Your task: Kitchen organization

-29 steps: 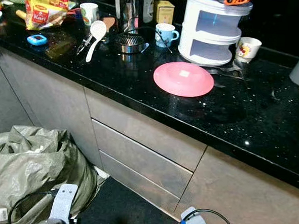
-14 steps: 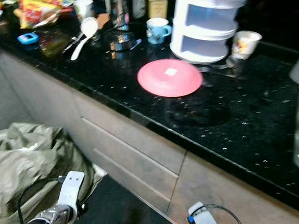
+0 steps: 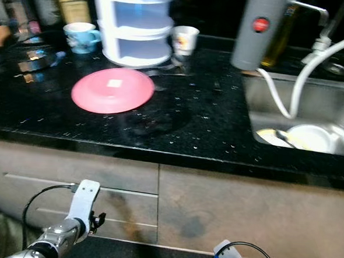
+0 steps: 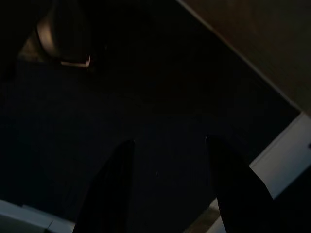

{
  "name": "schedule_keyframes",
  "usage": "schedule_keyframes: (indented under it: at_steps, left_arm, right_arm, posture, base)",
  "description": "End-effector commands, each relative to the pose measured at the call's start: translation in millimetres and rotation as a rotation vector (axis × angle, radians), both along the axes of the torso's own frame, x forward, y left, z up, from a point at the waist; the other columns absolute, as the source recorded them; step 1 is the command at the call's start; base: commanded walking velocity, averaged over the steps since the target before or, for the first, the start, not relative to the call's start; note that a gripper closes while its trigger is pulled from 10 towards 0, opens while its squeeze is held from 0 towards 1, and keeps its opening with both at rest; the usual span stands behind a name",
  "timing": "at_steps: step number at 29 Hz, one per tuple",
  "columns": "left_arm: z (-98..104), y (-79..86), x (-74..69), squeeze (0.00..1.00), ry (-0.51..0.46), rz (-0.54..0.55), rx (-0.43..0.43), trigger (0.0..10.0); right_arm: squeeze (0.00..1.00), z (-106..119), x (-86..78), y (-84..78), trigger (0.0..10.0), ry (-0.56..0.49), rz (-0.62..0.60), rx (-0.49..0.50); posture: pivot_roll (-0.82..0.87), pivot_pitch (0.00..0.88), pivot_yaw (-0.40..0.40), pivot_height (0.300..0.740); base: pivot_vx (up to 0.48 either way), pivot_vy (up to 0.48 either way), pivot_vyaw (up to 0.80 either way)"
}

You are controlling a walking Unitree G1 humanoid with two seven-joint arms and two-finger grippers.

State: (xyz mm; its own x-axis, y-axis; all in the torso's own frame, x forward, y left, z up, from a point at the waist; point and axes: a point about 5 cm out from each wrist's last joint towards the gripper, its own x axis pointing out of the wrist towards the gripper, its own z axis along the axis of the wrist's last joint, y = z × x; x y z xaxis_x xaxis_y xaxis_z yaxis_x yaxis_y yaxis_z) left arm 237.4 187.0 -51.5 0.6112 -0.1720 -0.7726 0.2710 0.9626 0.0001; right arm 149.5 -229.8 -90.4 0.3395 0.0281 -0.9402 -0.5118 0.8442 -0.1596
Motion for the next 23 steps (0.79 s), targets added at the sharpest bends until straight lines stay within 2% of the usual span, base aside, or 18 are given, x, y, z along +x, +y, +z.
schedule_keyframes:
  at_steps: [1,5,8,10,11,12,15,17,18,19,21,23]
  left_arm:
    - [-12.1,-2.2,-18.2,0.00,0.100,-0.057,0.009,10.0]
    - [-17.5,-3.3,-26.7,0.00,0.157,-0.061,0.007,10.0]
    - [-25.3,-9.8,-41.2,0.00,0.242,-0.122,-0.025,10.0]
    - [-26.7,-11.3,-44.6,0.00,0.254,-0.205,-0.002,10.0]
    - [-26.7,-11.3,-44.6,0.00,0.254,-0.205,-0.002,10.0]
    - [-25.8,-11.9,-45.1,0.00,0.260,-0.294,0.007,10.0]
    - [-22.5,-12.6,-42.9,0.00,0.266,-0.380,-0.025,10.0]
    - [-13.0,-10.1,-36.2,0.00,0.262,-0.516,-0.086,10.0]
    - [-13.0,-10.1,-36.2,0.00,0.262,-0.516,-0.086,10.0]
    - [-6.0,-7.6,-33.3,0.00,0.260,-0.600,-0.133,10.0]
    - [-2.5,-6.3,-32.3,0.00,0.261,-0.637,-0.152,10.0]
    - [13.2,-3.2,-31.2,0.00,0.244,-0.749,-0.232,10.0]
  right_arm:
    - [0.00,1.6,5.9,3.9,10.0,-0.027,0.005,0.016]
    - [0.00,1.7,6.1,4.0,10.0,-0.027,0.005,0.016]
    - [0.00,1.8,6.4,4.1,10.0,-0.028,0.005,0.018]
    - [0.00,1.9,6.5,4.1,10.0,-0.029,0.005,0.019]
    - [0.00,1.9,6.5,4.1,10.0,-0.029,0.005,0.019]
    - [0.00,1.9,6.5,4.2,10.0,-0.030,0.008,0.020]
    - [0.00,1.9,6.5,4.2,10.0,-0.030,0.009,0.020]
    - [0.00,1.9,6.4,4.2,10.0,-0.030,0.010,0.020]
    - [0.00,1.9,6.4,4.2,10.0,-0.030,0.010,0.020]
    - [0.00,1.9,6.4,4.2,10.0,-0.030,0.012,0.020]
    - [0.00,1.9,6.4,4.1,10.0,-0.029,0.012,0.020]
    - [0.00,1.9,6.5,4.2,10.0,-0.029,0.013,0.021]
  posture:
    - [0.00,0.000,-0.005,0.740]
    - [-0.01,0.000,-0.004,0.740]
    - [-0.01,0.000,-0.006,0.740]
    - [-0.01,0.000,-0.008,0.740]
    - [-0.01,0.000,-0.008,0.740]
    - [-0.01,0.000,-0.007,0.740]
    - [-0.01,0.000,-0.009,0.740]
    - [0.00,0.000,-0.010,0.740]
    - [0.00,0.000,-0.010,0.740]
    - [0.00,0.000,-0.010,0.740]
    - [0.00,0.000,-0.010,0.740]
    - [0.01,0.000,-0.012,0.740]
  base:
    - [0.000,0.000,0.00]
    - [0.000,0.000,0.00]
    - [0.000,0.000,0.00]
    - [0.000,0.000,0.00]
    - [0.000,0.000,0.00]
    - [0.000,0.000,0.00]
    - [0.000,0.000,0.00]
    - [0.000,0.000,0.00]
    - [0.000,0.000,0.00]
    - [0.000,0.000,0.00]
    - [0.000,0.000,0.00]
    - [0.000,0.000,0.00]
